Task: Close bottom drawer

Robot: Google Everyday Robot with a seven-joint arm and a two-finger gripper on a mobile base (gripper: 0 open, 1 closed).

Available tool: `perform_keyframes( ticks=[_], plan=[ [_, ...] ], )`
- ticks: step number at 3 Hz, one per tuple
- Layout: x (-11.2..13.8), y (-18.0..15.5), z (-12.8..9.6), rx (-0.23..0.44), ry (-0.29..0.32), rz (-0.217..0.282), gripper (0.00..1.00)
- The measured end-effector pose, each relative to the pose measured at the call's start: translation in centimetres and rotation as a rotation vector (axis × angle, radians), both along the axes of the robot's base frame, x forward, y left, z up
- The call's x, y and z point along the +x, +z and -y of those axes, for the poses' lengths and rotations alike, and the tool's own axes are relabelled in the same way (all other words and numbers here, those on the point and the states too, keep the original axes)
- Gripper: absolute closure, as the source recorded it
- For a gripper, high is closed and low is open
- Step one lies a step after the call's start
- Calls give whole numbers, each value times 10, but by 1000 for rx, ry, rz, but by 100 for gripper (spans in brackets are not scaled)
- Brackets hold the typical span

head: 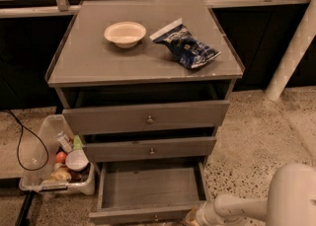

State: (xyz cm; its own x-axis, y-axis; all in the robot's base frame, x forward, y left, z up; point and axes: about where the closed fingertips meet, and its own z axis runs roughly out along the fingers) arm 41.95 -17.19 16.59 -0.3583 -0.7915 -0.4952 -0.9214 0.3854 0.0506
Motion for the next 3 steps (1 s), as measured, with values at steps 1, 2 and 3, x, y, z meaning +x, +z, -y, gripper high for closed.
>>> perform_keyframes(
  ticks=[1, 2, 3],
  plan=[
    [4, -6, -3, 31, -19, 22, 34],
    [26, -9, -23, 73, 35, 85, 11],
    [26, -9, -23, 73, 35, 85, 15]
  ],
)
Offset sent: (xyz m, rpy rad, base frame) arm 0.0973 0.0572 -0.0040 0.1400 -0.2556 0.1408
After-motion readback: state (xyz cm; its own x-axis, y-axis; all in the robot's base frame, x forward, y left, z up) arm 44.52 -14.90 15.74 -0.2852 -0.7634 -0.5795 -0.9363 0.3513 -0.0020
